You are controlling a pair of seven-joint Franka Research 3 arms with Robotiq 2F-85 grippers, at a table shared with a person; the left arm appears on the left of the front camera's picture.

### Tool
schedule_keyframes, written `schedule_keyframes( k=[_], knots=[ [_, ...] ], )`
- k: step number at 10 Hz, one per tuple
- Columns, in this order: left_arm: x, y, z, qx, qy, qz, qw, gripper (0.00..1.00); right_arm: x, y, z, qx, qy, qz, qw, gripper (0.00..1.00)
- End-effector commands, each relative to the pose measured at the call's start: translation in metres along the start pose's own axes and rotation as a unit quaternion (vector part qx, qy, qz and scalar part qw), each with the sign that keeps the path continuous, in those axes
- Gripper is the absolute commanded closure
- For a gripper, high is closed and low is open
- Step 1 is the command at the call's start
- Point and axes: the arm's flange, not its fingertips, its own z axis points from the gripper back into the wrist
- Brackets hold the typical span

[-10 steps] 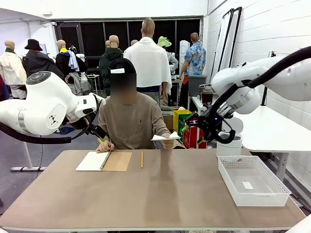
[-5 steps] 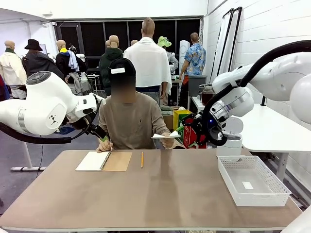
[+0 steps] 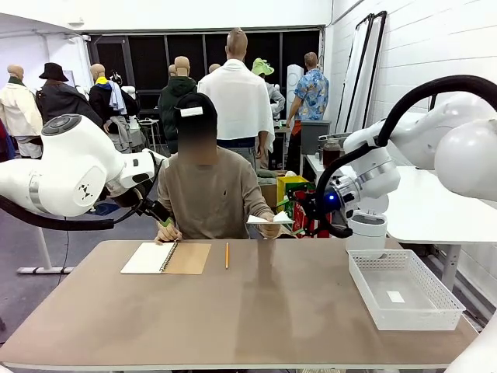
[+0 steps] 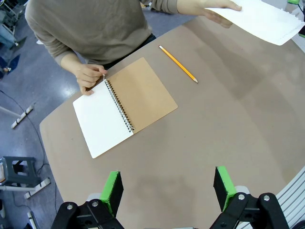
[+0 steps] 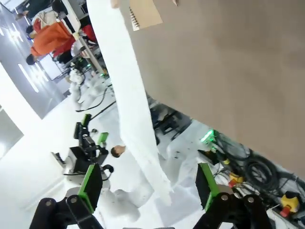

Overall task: Sort the paper based on its condition.
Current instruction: If a person hands you a paper, place it in the Organizing basket , and if it's crumpled, put it in the Trash can.

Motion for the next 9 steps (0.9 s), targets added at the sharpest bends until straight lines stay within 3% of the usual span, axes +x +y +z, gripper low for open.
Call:
schedule_keyframes(
  k=[1, 5, 6, 7, 8, 9],
  knots=[
    [-0.001, 0.001, 0.000, 0.000, 0.000, 0.000, 1.000, 0.00, 0.010, 0.004, 0.000, 0.032, 0.006, -0.044, 0.999, 0.00],
    [-0.001, 0.001, 0.000, 0.000, 0.000, 0.000, 1.000, 0.00, 0.023, -0.010, 0.001, 0.044, -0.006, -0.081, 0.996, 0.00],
    [-0.001, 0.001, 0.000, 0.000, 0.000, 0.000, 1.000, 0.00, 0.025, -0.012, 0.003, 0.047, -0.014, -0.085, 0.995, 0.08],
    [-0.001, 0.001, 0.000, 0.000, 0.000, 0.000, 1.000, 0.00, 0.025, -0.014, 0.004, 0.046, -0.012, -0.088, 0.995, 0.26],
    [-0.001, 0.001, 0.000, 0.000, 0.000, 0.000, 1.000, 0.00, 0.026, -0.013, 0.005, 0.048, -0.018, -0.091, 0.995, 0.35],
    [-0.001, 0.001, 0.000, 0.000, 0.000, 0.000, 1.000, 0.00, 0.027, -0.014, 0.006, 0.047, -0.018, -0.092, 0.995, 0.35]
  ],
)
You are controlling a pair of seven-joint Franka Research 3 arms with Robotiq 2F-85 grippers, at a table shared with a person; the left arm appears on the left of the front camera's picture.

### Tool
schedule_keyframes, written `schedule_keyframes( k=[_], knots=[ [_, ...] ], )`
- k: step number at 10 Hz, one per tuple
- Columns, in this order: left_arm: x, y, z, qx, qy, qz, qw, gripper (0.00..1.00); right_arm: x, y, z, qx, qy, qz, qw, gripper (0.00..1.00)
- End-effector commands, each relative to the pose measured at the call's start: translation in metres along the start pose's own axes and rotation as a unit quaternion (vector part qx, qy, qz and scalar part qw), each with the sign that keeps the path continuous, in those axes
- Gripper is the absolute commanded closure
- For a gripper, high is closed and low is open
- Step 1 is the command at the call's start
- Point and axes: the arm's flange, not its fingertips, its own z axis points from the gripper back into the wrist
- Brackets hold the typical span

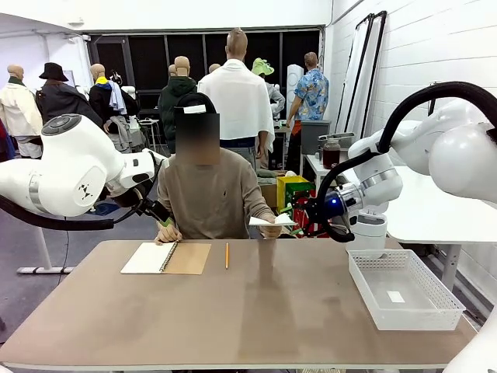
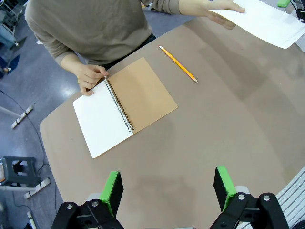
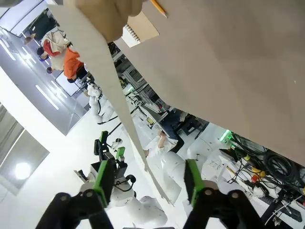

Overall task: Sort the paper based on its condition.
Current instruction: If a person hands you a paper, place it in the Organizing basket , and if it's crumpled, put it in the Trash can.

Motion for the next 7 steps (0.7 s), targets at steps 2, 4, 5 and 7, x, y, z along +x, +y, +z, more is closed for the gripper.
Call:
schedule_keyframes(
  k=[2, 4, 5, 7],
  knots=[
    [-0.0008, 0.0008, -0.0001, 0.000, 0.000, 0.000, 1.000, 0.00, 0.0050, 0.0043, -0.0051, 0.015, -0.008, -0.025, 1.000, 0.64],
    [-0.0008, 0.0008, -0.0001, 0.000, 0.000, 0.000, 1.000, 0.00, 0.0091, 0.0058, -0.0078, 0.007, -0.012, -0.033, 0.999, 1.00],
    [-0.0008, 0.0008, -0.0001, 0.000, 0.000, 0.000, 1.000, 0.00, 0.0098, 0.0060, -0.0077, 0.009, -0.012, -0.036, 0.999, 1.00],
    [-0.0008, 0.0008, -0.0001, 0.000, 0.000, 0.000, 1.000, 0.00, 0.0095, 0.0060, -0.0086, 0.001, -0.017, -0.039, 0.999, 1.00]
  ],
)
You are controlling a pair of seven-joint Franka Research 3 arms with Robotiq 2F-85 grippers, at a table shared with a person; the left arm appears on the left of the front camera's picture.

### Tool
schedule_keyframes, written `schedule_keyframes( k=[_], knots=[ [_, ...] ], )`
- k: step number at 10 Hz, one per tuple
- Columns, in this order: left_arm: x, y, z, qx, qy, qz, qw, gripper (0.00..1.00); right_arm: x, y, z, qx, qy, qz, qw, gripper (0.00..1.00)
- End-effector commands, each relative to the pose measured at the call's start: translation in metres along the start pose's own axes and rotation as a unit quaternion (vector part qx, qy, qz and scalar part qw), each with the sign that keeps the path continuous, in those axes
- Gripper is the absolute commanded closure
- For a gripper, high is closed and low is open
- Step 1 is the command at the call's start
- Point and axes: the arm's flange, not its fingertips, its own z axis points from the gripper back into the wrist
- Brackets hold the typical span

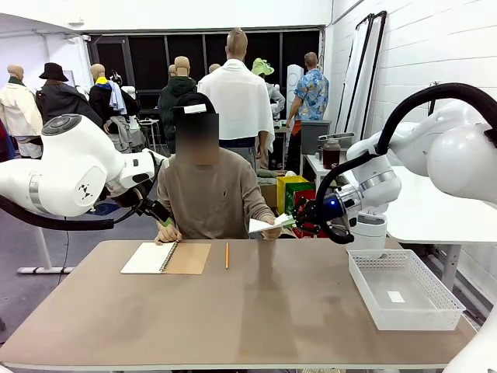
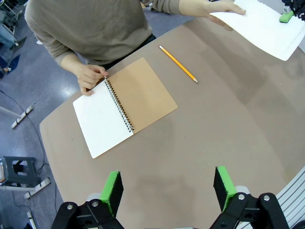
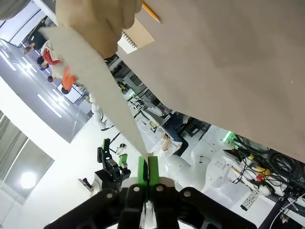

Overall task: Sort the paper based on its condition.
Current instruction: If a person hands you a paper, place it in the Organizing basket , and if it's crumpled, put it in the Trash can.

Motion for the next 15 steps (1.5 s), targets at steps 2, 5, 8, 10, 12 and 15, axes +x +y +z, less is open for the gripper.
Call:
schedule_keyframes(
  k=[2, 5, 8, 10, 12, 15],
  knots=[
    [-0.001, 0.001, 0.000, 0.000, 0.000, 0.000, 1.000, 0.00, -0.005, 0.017, -0.003, -0.015, -0.022, 0.016, 1.000, 1.00],
    [-0.001, 0.001, 0.000, 0.000, 0.000, 0.000, 1.000, 0.00, -0.034, 0.038, 0.019, -0.061, -0.050, 0.092, 0.993, 1.00],
    [-0.001, 0.001, 0.000, 0.000, 0.000, 0.000, 1.000, 0.00, -0.055, 0.036, 0.066, -0.169, -0.087, 0.183, 0.965, 1.00],
    [-0.001, 0.001, 0.000, 0.000, 0.000, 0.000, 1.000, 0.00, -0.055, 0.023, 0.090, -0.241, -0.117, 0.203, 0.942, 1.00],
    [-0.001, 0.001, 0.000, 0.000, 0.000, 0.000, 1.000, 0.00, -0.061, 0.003, 0.117, -0.294, -0.157, 0.214, 0.918, 1.00],
    [-0.001, 0.001, 0.000, 0.000, 0.000, 0.000, 1.000, 0.00, -0.056, 0.008, 0.126, -0.302, -0.149, 0.205, 0.919, 1.00]
  ],
)
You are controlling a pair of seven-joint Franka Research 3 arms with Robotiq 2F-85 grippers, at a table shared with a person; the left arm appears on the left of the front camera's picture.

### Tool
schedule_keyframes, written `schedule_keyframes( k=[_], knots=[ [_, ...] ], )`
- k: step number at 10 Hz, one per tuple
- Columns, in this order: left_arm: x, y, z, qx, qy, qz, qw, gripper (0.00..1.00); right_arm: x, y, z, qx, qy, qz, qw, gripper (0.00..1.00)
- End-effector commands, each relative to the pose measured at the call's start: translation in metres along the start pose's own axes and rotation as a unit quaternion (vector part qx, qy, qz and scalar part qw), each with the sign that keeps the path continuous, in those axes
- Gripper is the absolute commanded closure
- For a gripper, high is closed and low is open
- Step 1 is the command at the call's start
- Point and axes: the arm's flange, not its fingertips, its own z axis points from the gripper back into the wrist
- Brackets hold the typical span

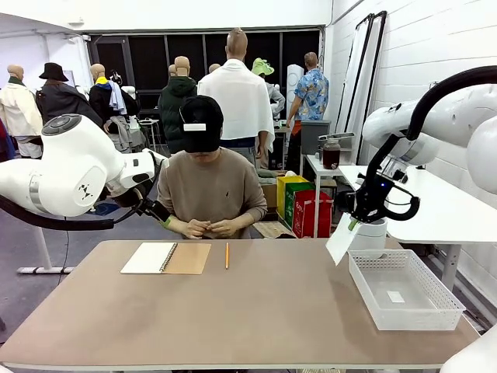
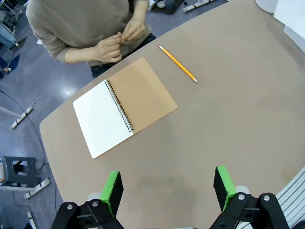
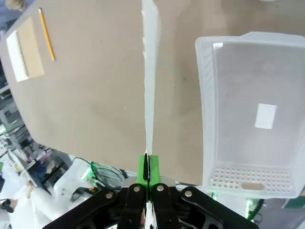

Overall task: Sort the paper based on its condition.
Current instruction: If a person hands you a paper, place it in the Organizing basket , and if it's crumpled, put it in the Trash can.

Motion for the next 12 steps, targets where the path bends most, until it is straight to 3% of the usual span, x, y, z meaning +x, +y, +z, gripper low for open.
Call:
schedule_keyframes(
  k=[1, 4, 9, 12],
  knots=[
    [-0.001, 0.001, 0.000, 0.000, 0.000, 0.000, 1.000, 0.00, 0.004, 0.005, -0.007, 0.028, 0.019, 0.004, 0.999, 1.00],
    [-0.001, 0.001, 0.000, 0.000, 0.000, 0.000, 1.000, 0.00, 0.001, 0.003, -0.006, 0.012, 0.009, -0.001, 1.000, 1.00],
    [-0.001, 0.001, 0.000, 0.000, 0.000, 0.000, 1.000, 0.00, -0.010, -0.064, -0.016, -0.055, -0.115, 0.019, 0.992, 1.00],
    [-0.001, 0.001, 0.000, 0.000, 0.000, 0.000, 1.000, 0.00, -0.010, -0.091, -0.024, -0.058, -0.114, 0.012, 0.992, 1.00]
  ],
)
